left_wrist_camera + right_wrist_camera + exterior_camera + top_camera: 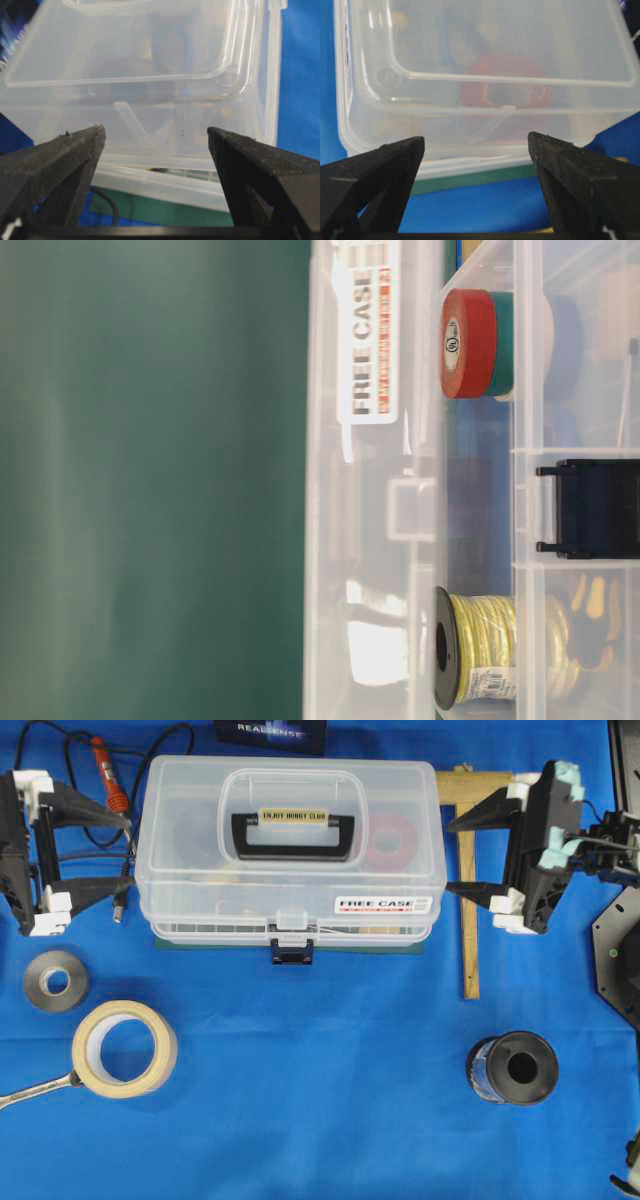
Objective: Open the tool box with both arms.
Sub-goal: 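Lift the lid with both grippers, swinging it up and back, then push the lid fully open backward and release with both grippers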
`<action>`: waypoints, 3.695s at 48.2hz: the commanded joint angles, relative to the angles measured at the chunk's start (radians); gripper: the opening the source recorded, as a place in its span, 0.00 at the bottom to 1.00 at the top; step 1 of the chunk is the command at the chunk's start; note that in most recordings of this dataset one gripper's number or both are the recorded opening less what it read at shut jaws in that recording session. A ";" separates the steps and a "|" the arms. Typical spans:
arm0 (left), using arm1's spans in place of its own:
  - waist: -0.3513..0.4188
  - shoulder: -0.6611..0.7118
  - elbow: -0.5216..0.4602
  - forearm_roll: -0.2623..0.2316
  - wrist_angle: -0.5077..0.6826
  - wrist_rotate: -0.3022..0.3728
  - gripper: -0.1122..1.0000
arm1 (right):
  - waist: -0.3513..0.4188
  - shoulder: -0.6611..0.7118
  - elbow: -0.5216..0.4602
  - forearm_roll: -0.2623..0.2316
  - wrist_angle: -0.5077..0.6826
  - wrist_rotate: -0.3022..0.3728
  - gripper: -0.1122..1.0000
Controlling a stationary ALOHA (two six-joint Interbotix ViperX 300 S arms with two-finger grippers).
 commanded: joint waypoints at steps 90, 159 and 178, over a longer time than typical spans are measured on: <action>0.377 0.212 -0.146 -0.003 -0.288 0.095 0.84 | -0.324 0.074 -0.167 0.000 -0.132 0.000 0.86; 0.569 0.342 -0.215 -0.003 -0.247 0.110 0.84 | -0.560 0.193 -0.212 0.000 -0.107 0.002 0.86; 0.592 0.158 -0.086 -0.003 -0.238 0.107 0.84 | -0.583 0.017 -0.104 0.000 -0.037 0.008 0.86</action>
